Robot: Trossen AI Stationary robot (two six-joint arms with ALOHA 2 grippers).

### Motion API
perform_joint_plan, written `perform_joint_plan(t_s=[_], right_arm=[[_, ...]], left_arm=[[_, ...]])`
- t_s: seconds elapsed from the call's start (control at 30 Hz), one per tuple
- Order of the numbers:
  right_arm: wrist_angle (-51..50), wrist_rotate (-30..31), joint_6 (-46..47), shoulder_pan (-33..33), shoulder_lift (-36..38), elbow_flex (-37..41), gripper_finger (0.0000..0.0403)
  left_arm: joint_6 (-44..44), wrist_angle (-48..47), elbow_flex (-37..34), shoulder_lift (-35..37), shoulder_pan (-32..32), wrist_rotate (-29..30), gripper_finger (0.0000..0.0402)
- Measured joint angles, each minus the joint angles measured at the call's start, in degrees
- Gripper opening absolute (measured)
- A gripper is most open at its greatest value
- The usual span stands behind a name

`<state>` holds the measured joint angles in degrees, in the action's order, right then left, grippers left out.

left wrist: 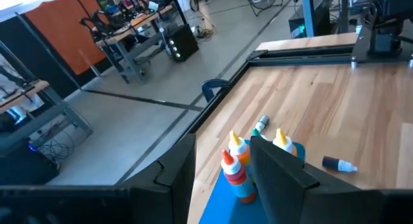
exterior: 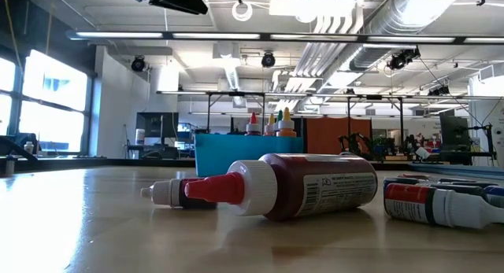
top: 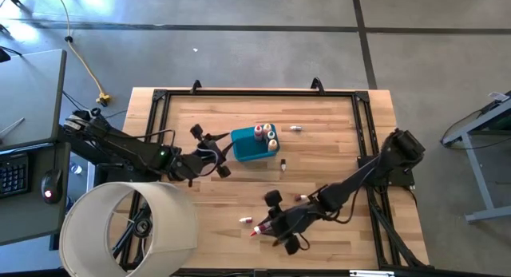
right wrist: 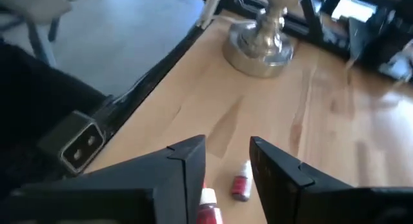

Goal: Pick & Place food coloring
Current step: Put the big red food coloring bottle into the bin

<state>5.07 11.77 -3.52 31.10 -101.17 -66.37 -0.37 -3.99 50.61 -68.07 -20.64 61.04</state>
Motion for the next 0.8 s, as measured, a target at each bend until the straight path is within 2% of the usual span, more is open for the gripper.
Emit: perform_joint_plan(t_s=[0.27, 0.43, 0.53, 0.67, 0.8], right_arm=[[3.76, -1.77, 1.12, -2.7, -5.4, 0.57, 0.0182], [3.52, -7.97, 0.28, -3.01, -8.23, 0.57, 0.0216], [2.64, -10.15, -1.53, -3.43, -8.89, 0.57, 0.0224], [2.68, -14.85, 1.96, -5.29, -10.17, 0.54, 0.0223], [1.74, -15.39, 0.71, -6.01, -11.75, 0.54, 0.0223]], left_arm=[[-0.09, 3.66, 0.0, 0.0, -0.02, -0.35, 0.0143], [0.14, 4.48, 0.0, 0.0, 0.02, -0.14, 0.0143], [1.91, 6.66, 0.0, 0.0, 0.02, 0.32, 0.0143], [4.09, 9.03, 0.0, 0.0, 0.0, 0.19, 0.0143], [5.15, 9.38, 0.0, 0.0, 0.02, 0.02, 0.0143]])
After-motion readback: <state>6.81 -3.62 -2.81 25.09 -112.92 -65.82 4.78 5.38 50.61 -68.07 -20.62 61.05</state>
